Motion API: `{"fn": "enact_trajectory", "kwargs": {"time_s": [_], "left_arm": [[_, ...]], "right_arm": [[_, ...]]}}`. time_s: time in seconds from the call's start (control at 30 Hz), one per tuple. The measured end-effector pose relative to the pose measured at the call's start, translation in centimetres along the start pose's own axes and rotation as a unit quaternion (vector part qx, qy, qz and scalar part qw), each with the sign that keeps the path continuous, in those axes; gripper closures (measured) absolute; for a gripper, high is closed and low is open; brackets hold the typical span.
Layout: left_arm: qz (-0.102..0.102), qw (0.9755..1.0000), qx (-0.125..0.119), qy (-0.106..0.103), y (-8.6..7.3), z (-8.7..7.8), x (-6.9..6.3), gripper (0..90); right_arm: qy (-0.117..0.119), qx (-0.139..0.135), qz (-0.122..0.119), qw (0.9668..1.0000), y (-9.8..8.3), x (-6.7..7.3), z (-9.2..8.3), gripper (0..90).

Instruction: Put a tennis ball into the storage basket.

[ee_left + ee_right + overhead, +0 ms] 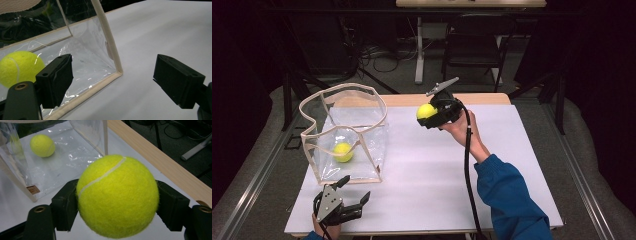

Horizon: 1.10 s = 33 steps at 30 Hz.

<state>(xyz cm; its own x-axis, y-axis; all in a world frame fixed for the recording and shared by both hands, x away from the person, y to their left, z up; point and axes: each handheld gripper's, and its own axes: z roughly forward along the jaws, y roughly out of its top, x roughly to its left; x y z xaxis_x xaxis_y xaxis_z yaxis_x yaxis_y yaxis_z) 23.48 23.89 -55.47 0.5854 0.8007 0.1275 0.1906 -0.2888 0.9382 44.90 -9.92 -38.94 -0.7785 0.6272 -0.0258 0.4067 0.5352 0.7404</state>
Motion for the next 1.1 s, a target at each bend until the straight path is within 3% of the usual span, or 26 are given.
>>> {"fn": "enact_trajectory", "kwargs": {"time_s": [1.1], "left_arm": [[0.000, 1.0000, -0.004, -0.001, 0.1, -0.1, 0.0, 15.9]], "right_arm": [[0.006, -0.037, -0.010, 0.9992, 1.6, 0.8, -1.4, 26.6]]}}
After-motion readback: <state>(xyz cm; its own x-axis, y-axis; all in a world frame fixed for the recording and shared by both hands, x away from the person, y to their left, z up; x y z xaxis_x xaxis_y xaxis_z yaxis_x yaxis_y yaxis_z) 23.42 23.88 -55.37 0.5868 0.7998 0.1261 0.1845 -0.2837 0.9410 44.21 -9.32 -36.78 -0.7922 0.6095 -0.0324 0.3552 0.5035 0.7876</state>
